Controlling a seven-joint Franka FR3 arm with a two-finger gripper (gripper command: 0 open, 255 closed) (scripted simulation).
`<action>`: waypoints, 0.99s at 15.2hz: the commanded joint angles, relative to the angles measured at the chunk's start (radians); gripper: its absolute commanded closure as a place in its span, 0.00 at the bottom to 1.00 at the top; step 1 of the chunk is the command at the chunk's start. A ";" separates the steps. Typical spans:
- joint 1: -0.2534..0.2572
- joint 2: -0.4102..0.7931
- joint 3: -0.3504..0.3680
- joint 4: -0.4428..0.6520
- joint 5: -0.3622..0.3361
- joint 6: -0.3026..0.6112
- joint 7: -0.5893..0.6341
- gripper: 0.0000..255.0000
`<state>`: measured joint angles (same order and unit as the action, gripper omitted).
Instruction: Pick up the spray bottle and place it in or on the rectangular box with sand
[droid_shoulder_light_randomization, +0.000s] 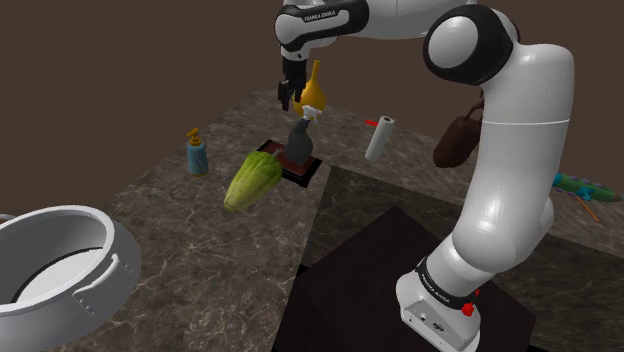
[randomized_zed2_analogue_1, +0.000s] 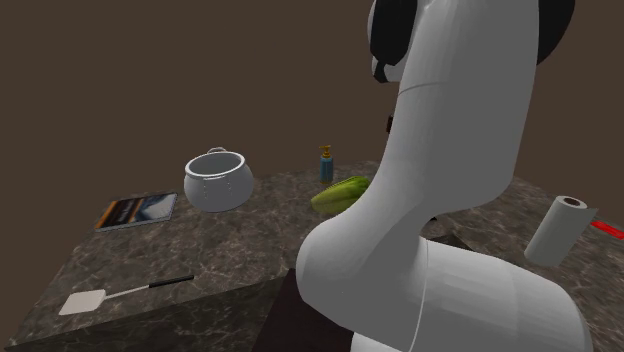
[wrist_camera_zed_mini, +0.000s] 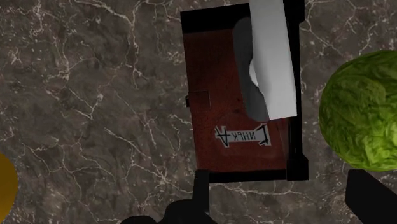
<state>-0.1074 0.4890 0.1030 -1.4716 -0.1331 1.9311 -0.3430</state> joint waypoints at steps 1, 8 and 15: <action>0.000 0.000 0.000 0.000 0.000 0.000 0.000 0.00; 0.007 -0.018 0.004 0.100 0.005 -0.118 -0.005 0.00; 0.007 -0.018 0.004 0.100 0.005 -0.118 -0.005 0.00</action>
